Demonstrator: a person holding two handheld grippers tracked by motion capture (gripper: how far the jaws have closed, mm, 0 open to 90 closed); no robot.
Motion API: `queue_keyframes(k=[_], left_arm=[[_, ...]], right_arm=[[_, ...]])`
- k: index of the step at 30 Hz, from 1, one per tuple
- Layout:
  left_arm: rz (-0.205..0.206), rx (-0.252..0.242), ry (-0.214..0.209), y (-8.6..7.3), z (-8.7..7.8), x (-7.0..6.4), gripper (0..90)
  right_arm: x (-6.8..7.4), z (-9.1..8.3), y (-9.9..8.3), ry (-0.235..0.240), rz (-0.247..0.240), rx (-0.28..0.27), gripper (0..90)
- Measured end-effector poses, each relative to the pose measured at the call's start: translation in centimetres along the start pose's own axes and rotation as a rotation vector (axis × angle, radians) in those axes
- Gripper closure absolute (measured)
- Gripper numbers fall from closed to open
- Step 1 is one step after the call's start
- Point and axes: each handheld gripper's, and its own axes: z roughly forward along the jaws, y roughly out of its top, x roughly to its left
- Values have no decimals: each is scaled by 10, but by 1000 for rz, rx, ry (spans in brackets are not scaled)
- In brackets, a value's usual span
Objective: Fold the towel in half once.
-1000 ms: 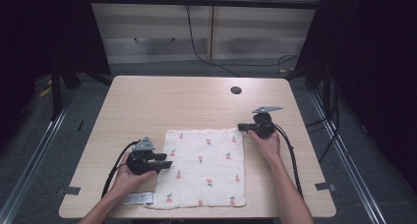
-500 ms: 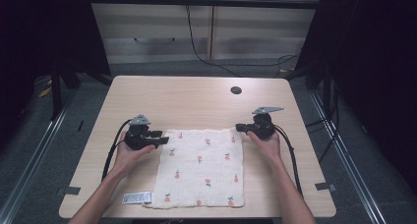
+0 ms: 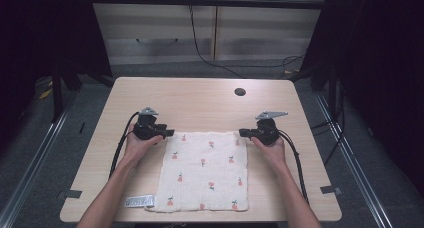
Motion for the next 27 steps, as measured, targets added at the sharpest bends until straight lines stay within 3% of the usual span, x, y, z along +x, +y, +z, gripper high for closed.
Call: queue_keyframes(k=[3,5,6,7,8,10,11,13,15,20,27], left_arm=[[9,-3,7,1,2,-2,539],[1,26,26,5,4,-9,571],[33,40,36,6,6,-14,605],[55,44,75,7,7,-19,633],[70,40,51,6,9,-21,697],[91,45,59,6,9,-22,723],[98,44,50,6,9,-22,802],[89,33,45,4,9,-22,842],[35,23,16,3,8,-18,854],[-10,-5,-23,1,1,-11,855],[-16,-80,-42,8,-17,-10,857]], right_arm=[[-1,1,-1,3,4,2,887],[-2,2,-2,5,3,2,887],[-2,3,-2,10,5,5,886],[-2,3,-2,9,6,8,886],[-2,4,-2,11,9,3,886],[-2,4,-2,14,11,3,886],[-2,4,-3,15,8,7,886],[-2,4,-3,15,9,5,886],[-2,3,-2,24,16,-6,886],[-3,1,-2,31,18,-11,886],[-5,-6,3,44,27,-45,887]])
